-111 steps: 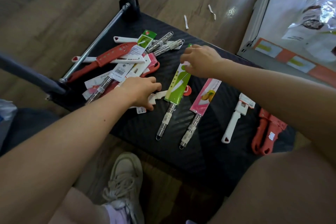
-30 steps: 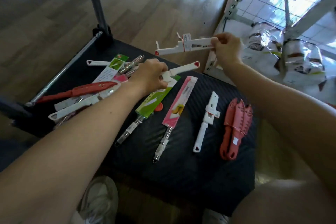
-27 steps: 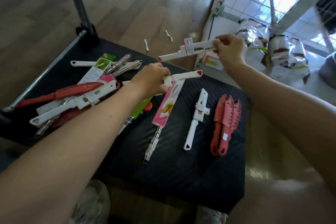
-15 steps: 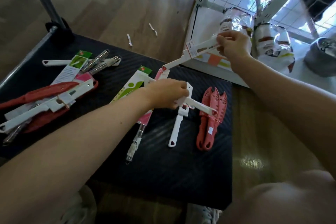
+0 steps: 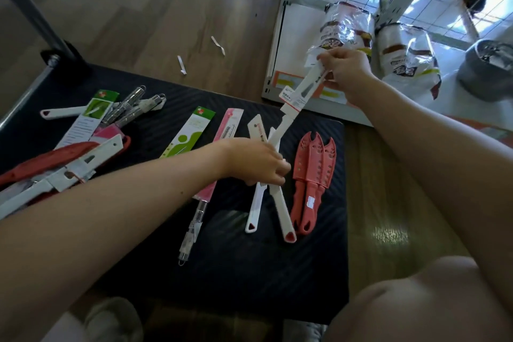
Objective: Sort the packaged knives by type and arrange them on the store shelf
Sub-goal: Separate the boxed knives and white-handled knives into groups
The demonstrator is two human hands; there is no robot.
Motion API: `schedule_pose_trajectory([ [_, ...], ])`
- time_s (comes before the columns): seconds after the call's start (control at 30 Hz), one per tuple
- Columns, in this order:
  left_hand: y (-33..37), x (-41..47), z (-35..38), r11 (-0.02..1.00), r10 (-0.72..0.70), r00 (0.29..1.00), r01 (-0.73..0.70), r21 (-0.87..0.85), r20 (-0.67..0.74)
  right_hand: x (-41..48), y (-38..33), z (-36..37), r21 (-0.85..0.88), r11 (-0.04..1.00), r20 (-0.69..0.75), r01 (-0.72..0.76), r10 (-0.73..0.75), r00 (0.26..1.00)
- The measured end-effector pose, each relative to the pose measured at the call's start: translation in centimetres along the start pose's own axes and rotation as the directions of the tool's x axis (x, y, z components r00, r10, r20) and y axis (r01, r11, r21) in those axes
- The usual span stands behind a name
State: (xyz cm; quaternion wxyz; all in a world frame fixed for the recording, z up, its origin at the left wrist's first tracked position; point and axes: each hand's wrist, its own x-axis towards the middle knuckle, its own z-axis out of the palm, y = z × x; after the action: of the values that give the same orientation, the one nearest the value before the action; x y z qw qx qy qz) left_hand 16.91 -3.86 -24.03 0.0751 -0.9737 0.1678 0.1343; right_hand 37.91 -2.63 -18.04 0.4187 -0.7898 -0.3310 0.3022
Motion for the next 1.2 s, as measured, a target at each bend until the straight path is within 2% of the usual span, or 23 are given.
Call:
schedule_pose_trajectory([
  [0.07,-0.3,-0.1,0.8,0.987,0.141,0.982,-0.129,0.095,-0.129,-0.1,0.0,0.1,-0.05,0.999,0.06,0.006,-0.003,0.998],
  [0.13,-0.7,-0.1,1.3,0.964,0.239,0.956,-0.212,0.163,-0.169,-0.1,-0.1,0.2,-0.106,0.994,0.109,0.022,-0.01,0.994],
  [0.23,-1.4,0.0,1.8,0.931,0.336,0.919,-0.291,0.218,-0.208,0.0,-0.1,0.6,-0.173,0.984,0.16,0.04,-0.012,0.987],
  [0.33,-2.0,-0.4,2.1,0.92,0.377,0.893,-0.331,0.209,-0.245,-0.2,0.2,0.9,-0.261,0.965,0.243,0.011,0.055,0.969],
  [0.5,-3.4,-1.7,2.6,0.937,0.336,0.904,-0.291,0.193,-0.264,-1.4,1.7,2.5,-0.403,0.915,0.346,-0.015,0.167,0.923],
  [0.63,-3.9,-2.0,3.0,0.947,0.311,0.907,-0.269,0.176,-0.285,-2.8,2.9,3.9,-0.48,0.876,0.451,-0.034,0.28,0.848],
  [0.83,-3.6,-1.0,4.4,0.931,0.343,0.913,-0.3,0.206,-0.22,-3.7,3.9,4.6,-0.561,0.823,0.469,-0.094,0.41,0.782],
  [1.0,-3.4,-1.0,4.5,0.945,0.293,0.929,-0.246,0.213,-0.226,-3.7,4.2,5.3,-0.601,0.794,0.414,-0.089,0.404,0.816],
  [1.1,-3.6,-1.7,4.4,0.97,0.209,0.957,-0.176,0.169,-0.202,-3.5,4.7,6.0,-0.622,0.78,0.374,-0.068,0.372,0.85],
  [1.2,-3.5,-2.4,3.9,0.985,0.127,0.98,-0.106,0.136,-0.154,-3.7,4.9,6.2,-0.658,0.752,0.378,-0.045,0.381,0.844],
])
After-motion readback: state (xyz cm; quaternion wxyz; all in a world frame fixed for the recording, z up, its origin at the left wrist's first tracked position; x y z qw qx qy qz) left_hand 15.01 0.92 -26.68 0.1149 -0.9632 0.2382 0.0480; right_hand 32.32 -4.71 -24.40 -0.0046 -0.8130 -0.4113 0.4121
